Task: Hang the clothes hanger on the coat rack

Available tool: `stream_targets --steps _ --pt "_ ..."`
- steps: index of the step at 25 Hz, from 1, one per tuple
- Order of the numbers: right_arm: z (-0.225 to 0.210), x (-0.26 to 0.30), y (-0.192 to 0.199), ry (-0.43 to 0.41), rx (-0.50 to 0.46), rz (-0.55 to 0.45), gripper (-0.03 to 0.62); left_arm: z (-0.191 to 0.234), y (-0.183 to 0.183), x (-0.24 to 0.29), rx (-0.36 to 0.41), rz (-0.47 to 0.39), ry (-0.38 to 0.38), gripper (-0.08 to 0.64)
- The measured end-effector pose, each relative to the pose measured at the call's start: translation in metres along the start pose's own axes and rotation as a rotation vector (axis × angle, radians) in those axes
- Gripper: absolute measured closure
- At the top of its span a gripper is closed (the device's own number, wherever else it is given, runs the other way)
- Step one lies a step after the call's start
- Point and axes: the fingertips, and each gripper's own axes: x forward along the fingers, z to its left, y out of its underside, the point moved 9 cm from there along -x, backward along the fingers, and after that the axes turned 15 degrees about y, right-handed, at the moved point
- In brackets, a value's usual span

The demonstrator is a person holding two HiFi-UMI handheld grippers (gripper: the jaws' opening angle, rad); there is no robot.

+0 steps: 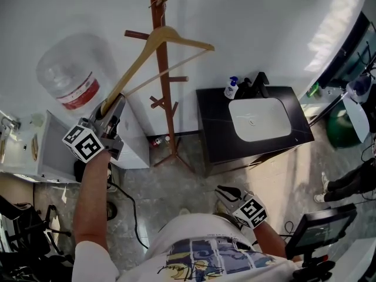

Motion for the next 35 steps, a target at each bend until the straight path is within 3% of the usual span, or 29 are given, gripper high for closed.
stream_targets --steps 11,25,30,35 --pt "0.005 -0.002 0.0 -0.01 0.011 -0.016 0.535 -0.005 0.0 -0.01 0.016 0.012 -0.041 0.514" --pt "0.008 -0.005 0.003 -0.006 0.016 -0.021 0.535 -0.016 0.028 -0.042 0.043 0.074 -0.136 0.515" --pt "0.018 -0.011 0.003 0.015 0.008 -0.02 0.535 -0.039 0.041 -0.055 0.087 0.119 -0.152 0.515" --pt "0.024 -0.016 -0.004 0.029 0.002 -0.029 0.535 -0.07 0.07 -0.056 0.073 0.186 -0.122 0.522"
